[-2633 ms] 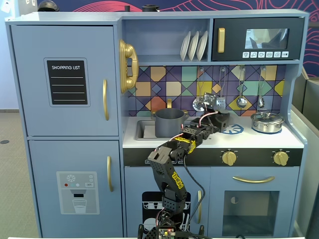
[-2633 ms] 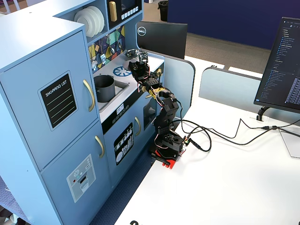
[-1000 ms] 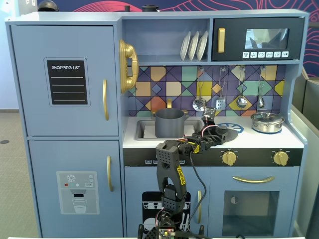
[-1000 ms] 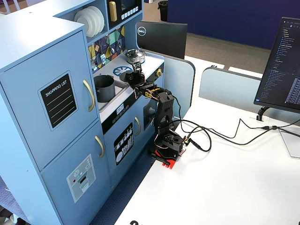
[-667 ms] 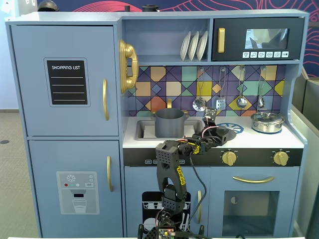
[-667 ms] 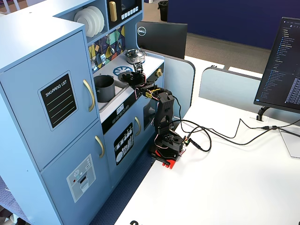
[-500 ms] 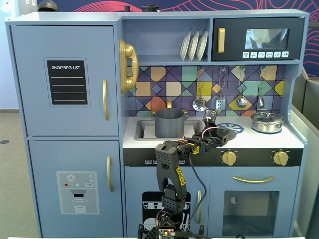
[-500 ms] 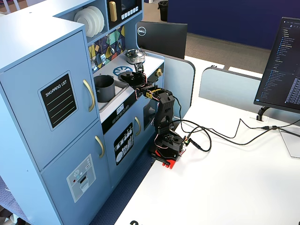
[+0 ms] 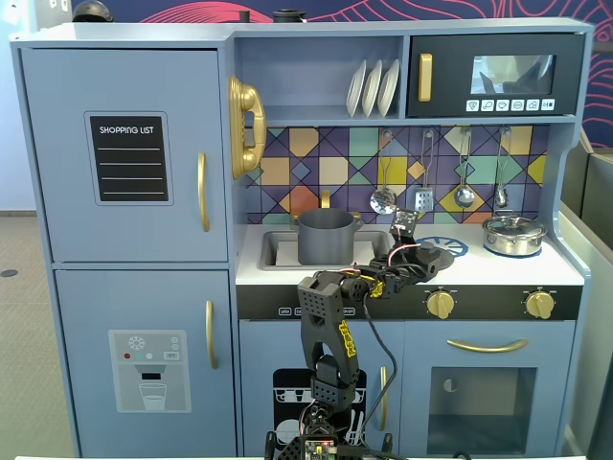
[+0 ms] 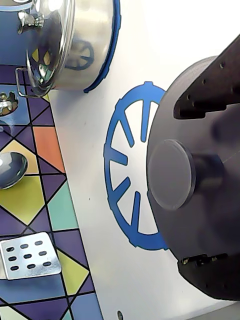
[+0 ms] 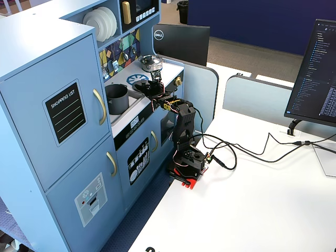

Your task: Take off the lid from the gray recipient and place it on the counter

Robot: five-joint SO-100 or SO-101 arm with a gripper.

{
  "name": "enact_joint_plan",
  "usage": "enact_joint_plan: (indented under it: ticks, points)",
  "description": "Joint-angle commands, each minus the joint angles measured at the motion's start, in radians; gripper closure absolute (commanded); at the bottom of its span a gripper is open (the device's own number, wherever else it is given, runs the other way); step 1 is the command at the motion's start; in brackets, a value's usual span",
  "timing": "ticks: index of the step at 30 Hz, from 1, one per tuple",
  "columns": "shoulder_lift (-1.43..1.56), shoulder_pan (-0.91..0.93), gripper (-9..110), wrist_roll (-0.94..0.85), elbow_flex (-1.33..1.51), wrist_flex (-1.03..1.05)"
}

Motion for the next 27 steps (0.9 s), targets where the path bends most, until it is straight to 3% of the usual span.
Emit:
enact_joint_plan:
  ticks: [1, 18, 27]
  points:
    - [0.058, 0.023, 74, -0.012, -0.046, -0.012]
    - [0.160, -0.003, 76, 0.000, -0.060, 0.018]
    - [0.597, -0.078, 82, 0.026, -0.014, 0.440]
